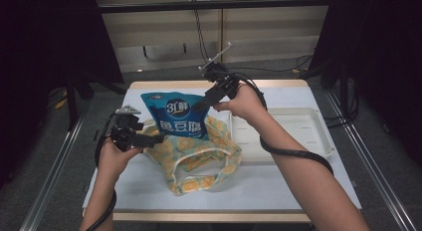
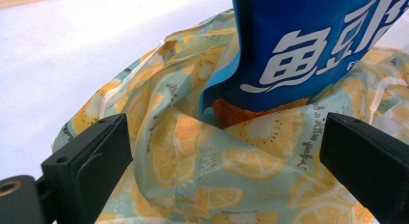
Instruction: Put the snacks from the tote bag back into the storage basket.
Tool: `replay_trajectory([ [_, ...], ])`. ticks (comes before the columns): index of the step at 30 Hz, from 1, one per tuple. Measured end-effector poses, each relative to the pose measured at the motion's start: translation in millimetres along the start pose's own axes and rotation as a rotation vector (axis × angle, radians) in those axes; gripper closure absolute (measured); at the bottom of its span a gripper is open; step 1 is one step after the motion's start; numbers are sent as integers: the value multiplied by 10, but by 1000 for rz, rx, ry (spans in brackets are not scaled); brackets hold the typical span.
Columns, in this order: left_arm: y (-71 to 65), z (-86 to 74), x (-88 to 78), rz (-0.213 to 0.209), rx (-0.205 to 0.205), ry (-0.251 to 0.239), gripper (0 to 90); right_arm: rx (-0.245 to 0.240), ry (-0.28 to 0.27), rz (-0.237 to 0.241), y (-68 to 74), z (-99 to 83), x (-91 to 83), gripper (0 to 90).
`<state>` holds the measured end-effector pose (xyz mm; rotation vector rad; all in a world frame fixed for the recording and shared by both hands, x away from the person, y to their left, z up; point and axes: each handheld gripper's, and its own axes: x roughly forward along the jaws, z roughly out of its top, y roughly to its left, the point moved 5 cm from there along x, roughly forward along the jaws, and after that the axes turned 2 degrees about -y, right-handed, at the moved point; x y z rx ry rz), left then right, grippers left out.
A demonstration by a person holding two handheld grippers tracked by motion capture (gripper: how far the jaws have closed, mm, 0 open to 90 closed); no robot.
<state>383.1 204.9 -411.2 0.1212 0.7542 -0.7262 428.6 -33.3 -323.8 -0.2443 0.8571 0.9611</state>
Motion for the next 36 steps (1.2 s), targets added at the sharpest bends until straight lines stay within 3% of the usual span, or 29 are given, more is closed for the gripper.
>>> replay_trajectory([
  [21,9,-9,1,-16,0,8,42,-21,16,5,43,151,66,251],
  [36,15,-21,16,-18,-3,15,43,-30,37,28,76,219,158,321],
])
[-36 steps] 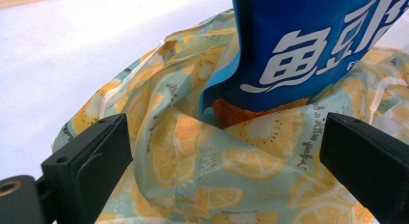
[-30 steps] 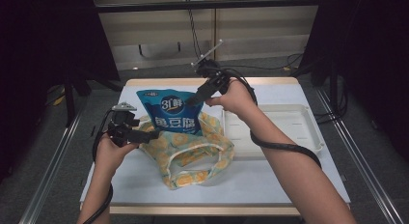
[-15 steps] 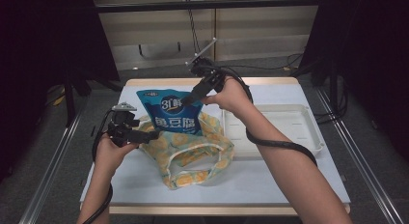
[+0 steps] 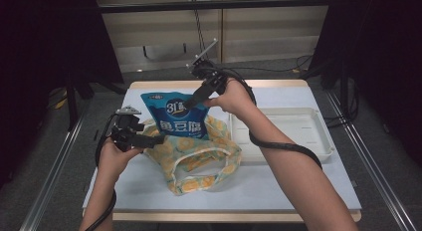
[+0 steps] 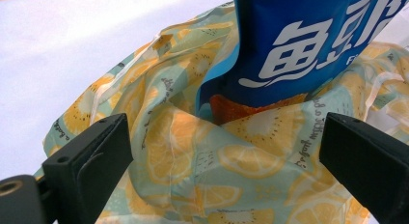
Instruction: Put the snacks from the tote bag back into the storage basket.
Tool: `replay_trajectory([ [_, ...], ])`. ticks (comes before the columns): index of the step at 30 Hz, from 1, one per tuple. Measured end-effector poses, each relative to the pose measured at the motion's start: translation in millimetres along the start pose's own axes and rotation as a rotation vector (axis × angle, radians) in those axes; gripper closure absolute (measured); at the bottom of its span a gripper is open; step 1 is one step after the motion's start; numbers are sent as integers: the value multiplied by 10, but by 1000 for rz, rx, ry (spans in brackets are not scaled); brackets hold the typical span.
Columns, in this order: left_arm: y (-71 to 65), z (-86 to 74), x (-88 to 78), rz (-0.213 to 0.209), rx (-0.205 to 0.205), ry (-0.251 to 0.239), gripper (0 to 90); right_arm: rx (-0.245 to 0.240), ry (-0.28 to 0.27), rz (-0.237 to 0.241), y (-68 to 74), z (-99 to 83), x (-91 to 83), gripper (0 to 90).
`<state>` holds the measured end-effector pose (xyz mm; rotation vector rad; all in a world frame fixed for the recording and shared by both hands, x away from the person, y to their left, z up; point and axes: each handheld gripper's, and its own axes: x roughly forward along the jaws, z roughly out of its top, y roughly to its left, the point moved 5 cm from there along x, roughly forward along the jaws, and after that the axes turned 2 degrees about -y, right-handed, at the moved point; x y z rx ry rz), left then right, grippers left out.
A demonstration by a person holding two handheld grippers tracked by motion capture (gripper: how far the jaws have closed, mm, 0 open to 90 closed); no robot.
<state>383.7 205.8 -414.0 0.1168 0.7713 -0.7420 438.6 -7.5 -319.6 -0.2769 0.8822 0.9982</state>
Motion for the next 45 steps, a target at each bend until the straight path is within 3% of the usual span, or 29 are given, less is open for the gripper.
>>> replay_trajectory([
  [14,18,-15,10,7,-3,5,43,-10,42,19,13,19,49,463],
  [19,5,-6,-1,3,-5,0,44,-42,66,25,38,16,98,505],
  [21,15,-6,-12,9,11,5,44,-40,79,26,50,12,117,521],
  [25,17,-14,-15,9,6,13,44,-51,87,39,78,16,137,618],
  [31,15,-15,-17,5,-2,7,44,-107,103,53,126,30,175,717],
  [45,32,-21,-29,7,-3,9,45,-196,133,16,195,53,203,900],
])
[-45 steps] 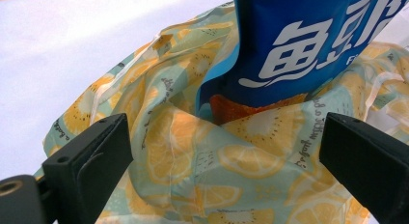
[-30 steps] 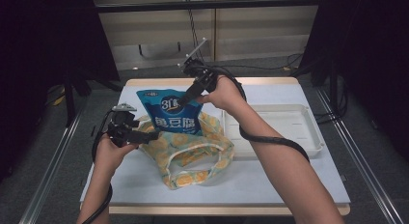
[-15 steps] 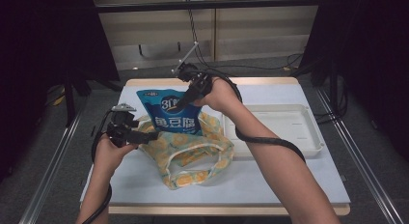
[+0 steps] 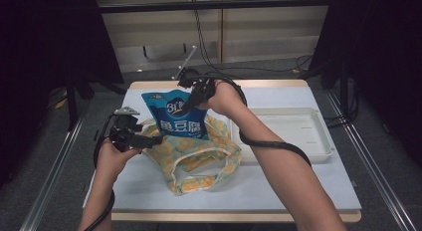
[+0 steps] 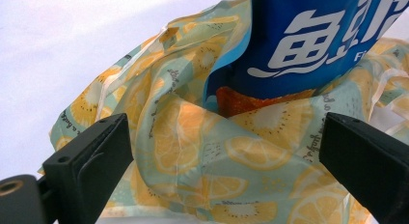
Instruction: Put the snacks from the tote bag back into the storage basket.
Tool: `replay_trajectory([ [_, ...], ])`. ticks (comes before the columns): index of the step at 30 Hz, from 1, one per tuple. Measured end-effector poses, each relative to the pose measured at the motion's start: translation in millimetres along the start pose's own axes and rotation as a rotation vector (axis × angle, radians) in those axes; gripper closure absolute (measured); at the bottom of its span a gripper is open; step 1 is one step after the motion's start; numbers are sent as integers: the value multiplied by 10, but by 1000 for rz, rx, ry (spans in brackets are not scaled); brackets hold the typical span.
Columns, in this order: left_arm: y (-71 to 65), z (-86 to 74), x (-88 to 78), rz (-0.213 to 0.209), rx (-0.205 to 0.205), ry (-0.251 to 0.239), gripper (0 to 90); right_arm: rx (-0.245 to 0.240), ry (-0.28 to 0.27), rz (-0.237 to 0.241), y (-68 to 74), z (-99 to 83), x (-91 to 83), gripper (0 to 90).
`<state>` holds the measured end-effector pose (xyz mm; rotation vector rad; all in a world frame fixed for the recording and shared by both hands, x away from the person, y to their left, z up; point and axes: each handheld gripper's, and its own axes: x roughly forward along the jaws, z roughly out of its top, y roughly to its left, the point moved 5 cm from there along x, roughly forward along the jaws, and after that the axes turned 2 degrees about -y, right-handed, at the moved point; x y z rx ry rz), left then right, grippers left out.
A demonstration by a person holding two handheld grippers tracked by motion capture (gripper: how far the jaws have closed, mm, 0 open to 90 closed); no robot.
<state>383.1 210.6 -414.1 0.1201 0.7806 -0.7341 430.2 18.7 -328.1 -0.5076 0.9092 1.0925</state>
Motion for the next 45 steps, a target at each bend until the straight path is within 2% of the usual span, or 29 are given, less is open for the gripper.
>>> replay_trajectory([
  [3,2,-1,9,4,-2,-13,45,-17,2,-2,2,10,2,900],
  [6,4,-11,13,0,-5,-4,45,-32,1,-2,12,9,-7,900],
  [11,8,-5,-4,-5,4,-7,45,-19,-11,-26,-8,20,-32,900],
  [12,2,1,-8,-3,-6,-11,45,-13,-14,-33,-14,23,-43,900],
  [20,-4,4,-13,3,-6,-20,45,-14,-43,-24,10,66,-166,900],
  [21,-10,5,-14,0,-8,-21,45,-13,-43,-6,25,75,-182,900],
  [25,-13,9,-14,-2,-3,-18,45,-25,-52,-21,41,120,-244,900],
  [28,-9,6,-8,-4,-8,-22,45,-12,-56,-18,56,146,-305,900],
  [29,-3,3,-10,-1,-7,-17,45,-26,-61,-7,57,155,-326,900],
  [33,-6,-9,-3,-8,-5,-17,45,-26,-79,-14,50,190,-440,900],
  [34,-7,-11,-2,-10,-6,-15,45,-14,-76,-5,59,197,-482,900],
  [37,-3,-28,4,-9,-12,-12,45,-22,-92,0,64,240,-573,900],
  [38,11,-31,-8,-6,-1,-1,45,-19,-97,-6,73,264,-615,900],
  [40,5,-30,-9,-6,-16,-13,45,-23,-100,-3,84,298,-667,900],
  [45,-6,-28,-14,-5,-10,-12,45,-32,-112,0,121,356,-776,900],
])
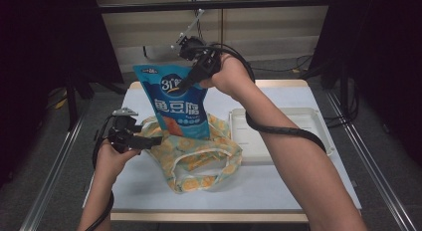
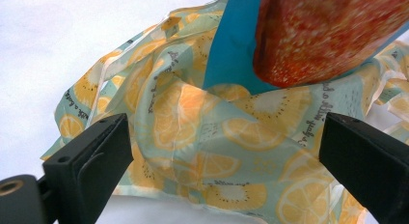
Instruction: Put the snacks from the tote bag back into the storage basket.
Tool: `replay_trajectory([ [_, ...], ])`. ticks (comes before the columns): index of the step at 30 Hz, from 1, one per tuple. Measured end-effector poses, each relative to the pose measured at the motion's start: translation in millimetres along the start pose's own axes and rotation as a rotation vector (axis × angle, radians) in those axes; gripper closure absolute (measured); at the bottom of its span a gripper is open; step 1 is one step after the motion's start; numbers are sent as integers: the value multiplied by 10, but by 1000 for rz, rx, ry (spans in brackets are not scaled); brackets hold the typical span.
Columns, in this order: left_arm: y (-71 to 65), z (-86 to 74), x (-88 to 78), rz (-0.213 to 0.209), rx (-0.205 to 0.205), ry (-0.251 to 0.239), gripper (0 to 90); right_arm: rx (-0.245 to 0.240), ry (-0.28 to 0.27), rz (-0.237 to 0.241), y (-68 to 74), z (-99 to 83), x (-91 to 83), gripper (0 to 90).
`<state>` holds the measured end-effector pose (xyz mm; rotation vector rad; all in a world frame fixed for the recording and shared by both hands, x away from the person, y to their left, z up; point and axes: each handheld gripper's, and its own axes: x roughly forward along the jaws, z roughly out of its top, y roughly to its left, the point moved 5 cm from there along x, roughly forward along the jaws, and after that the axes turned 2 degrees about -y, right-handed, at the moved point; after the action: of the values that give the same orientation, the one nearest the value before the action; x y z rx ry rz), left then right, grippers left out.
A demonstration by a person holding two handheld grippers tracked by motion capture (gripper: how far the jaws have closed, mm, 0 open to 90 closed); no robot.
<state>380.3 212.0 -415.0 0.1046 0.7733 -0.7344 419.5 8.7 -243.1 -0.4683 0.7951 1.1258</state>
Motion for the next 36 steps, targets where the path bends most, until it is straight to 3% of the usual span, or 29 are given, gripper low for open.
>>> replay_trajectory([
  [5,3,-28,20,-10,7,20,45,7,4,1,9,29,-81,900],
  [13,22,-46,34,-11,-12,11,45,2,-2,1,-6,115,-230,900],
  [18,33,-55,43,-5,1,16,44,4,-3,3,-30,110,-310,900],
  [27,25,-84,34,-4,-4,38,44,20,2,-11,-66,4,-444,900],
  [32,-19,-37,31,-4,9,27,44,26,12,-24,-59,-89,-524,900],
  [36,-52,-37,45,-7,-3,20,44,26,18,-29,-59,-169,-590,900],
])
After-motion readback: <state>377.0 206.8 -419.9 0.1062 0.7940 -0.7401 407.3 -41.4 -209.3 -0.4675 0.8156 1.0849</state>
